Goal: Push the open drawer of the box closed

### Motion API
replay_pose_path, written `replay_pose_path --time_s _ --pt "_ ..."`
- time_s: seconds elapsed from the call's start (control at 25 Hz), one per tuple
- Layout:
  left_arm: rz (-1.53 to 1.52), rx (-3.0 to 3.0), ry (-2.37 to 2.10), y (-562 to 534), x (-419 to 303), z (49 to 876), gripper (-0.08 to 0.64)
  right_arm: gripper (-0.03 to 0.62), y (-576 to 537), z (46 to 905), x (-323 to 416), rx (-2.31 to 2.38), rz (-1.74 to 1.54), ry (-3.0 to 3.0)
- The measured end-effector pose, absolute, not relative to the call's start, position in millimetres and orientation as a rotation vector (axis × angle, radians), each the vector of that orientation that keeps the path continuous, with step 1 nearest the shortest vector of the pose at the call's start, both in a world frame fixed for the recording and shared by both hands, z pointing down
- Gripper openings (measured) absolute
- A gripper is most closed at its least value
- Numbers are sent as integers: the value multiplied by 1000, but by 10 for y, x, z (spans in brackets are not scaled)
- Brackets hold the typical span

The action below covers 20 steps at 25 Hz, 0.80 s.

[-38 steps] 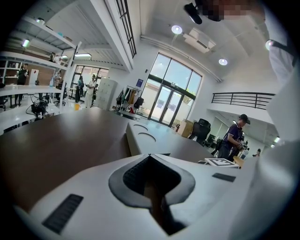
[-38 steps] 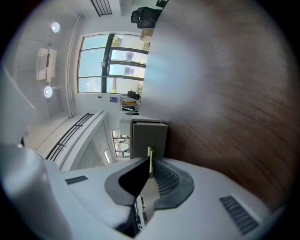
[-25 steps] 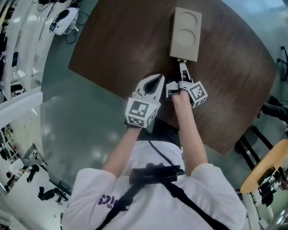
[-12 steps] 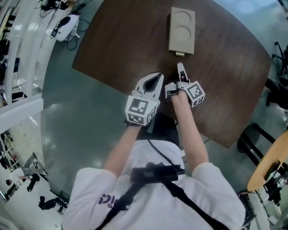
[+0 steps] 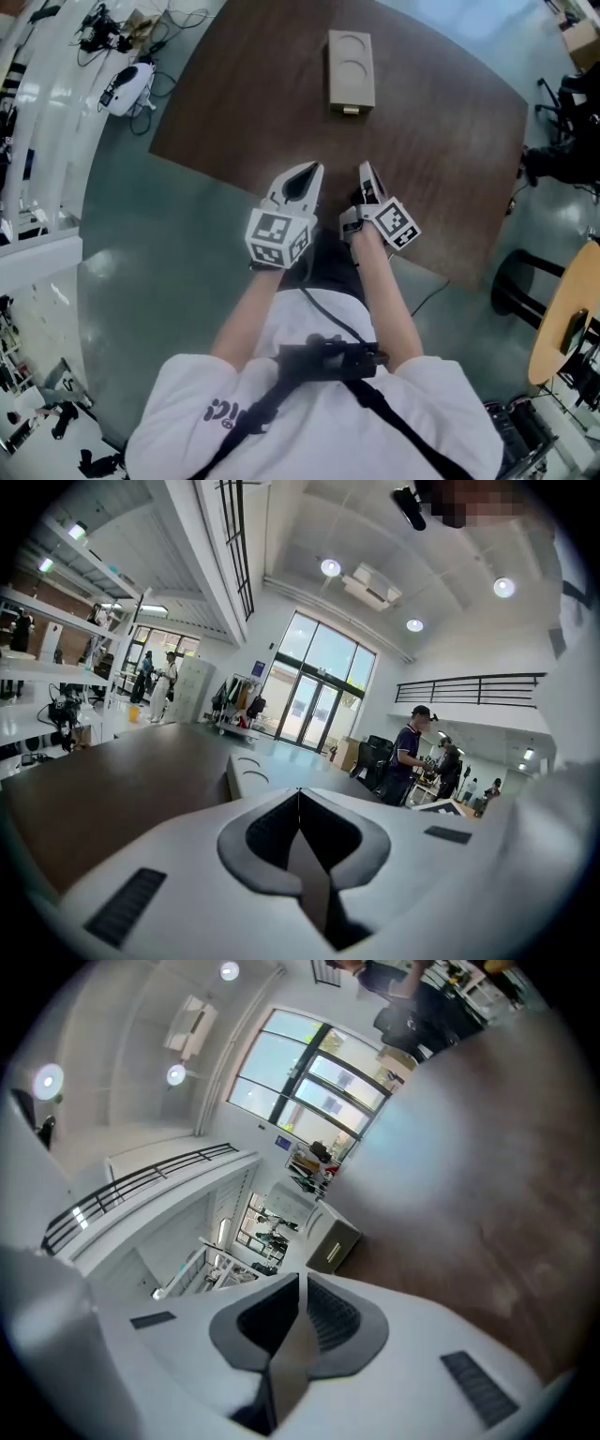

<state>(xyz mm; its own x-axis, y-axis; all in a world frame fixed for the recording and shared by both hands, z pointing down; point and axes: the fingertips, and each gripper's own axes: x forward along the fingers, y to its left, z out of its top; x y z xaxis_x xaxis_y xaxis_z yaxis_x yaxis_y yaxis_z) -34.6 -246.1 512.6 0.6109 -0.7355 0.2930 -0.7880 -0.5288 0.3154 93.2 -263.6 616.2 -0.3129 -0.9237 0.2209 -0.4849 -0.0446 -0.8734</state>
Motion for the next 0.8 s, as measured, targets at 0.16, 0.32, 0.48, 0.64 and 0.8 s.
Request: replay_pose_path --time_s 0.16,0.32,0.48,0.64,0.8 --pt "116 2477 -1201 -2325 -371 4826 9 32 -2275 5891 998 -1530 -1253 1833" --pt "81 2504 -1176 -2189 -364 4691 9 32 -2036 5598 969 -1664 -1061 2053" --pt "81 2556 -1170 -1974 -373 4567 9 32 -1874 5005 674 -1808 -539 2493" --pt "96 2630 -1234 -1856 -451 4435 9 32 -1756 4567 403 -1786 -317 2586" --pt "86 2680 -1296 -1784 -583 4296 9 5 -1661 4315 218 -1742 -289 2579"
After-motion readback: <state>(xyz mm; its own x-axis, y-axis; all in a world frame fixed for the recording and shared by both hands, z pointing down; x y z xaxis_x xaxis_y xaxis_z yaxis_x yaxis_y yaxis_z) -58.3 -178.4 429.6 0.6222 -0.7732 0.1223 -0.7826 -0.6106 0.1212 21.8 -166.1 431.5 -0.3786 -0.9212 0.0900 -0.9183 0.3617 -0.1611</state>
